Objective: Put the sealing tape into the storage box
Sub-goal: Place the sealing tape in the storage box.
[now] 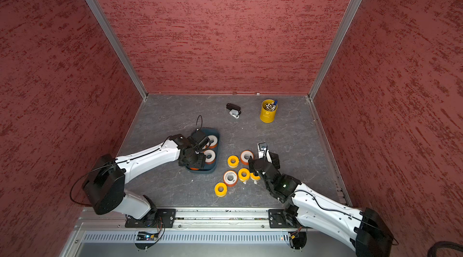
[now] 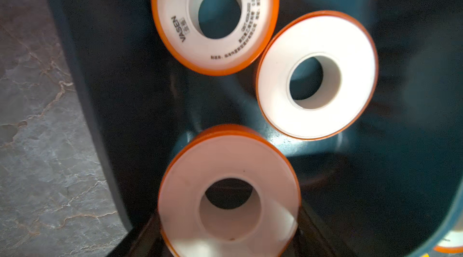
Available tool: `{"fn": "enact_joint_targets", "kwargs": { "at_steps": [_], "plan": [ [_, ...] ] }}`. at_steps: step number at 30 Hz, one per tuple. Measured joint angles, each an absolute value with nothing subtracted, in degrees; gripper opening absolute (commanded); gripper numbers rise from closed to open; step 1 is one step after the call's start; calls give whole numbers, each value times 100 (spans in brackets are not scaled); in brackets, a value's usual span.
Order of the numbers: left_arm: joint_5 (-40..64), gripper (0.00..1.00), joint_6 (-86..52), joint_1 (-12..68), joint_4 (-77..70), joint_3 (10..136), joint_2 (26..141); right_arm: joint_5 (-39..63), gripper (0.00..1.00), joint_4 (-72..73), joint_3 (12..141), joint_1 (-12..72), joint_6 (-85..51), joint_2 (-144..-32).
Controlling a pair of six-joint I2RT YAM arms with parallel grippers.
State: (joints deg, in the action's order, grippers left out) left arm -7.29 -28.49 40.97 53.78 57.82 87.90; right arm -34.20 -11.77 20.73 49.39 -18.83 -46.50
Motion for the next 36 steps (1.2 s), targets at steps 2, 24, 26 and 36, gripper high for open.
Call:
{"fn": "enact_joint_targets", "kwargs": {
  "at_steps": [2, 24, 26, 36],
  "plan": [
    [-707, 62, -2845, 4084, 5308, 5741, 8836, -3411, 94, -1177, 2073, 4939, -1883, -4650],
    [-655, 94, -2759, 3955, 5120, 5647, 8309, -3409, 95, -1177, 2073, 4939, -1883, -4654],
    [-701, 94, -2757, 3955, 5129, 5649, 8034, -3409, 96, -1175, 2073, 4939, -1881, -4657],
    [-1278, 94, -2834, 3994, 5116, 5433, 6370, -3260, 98, -1229, 2268, 4939, -1776, -4764]
  ]
}}
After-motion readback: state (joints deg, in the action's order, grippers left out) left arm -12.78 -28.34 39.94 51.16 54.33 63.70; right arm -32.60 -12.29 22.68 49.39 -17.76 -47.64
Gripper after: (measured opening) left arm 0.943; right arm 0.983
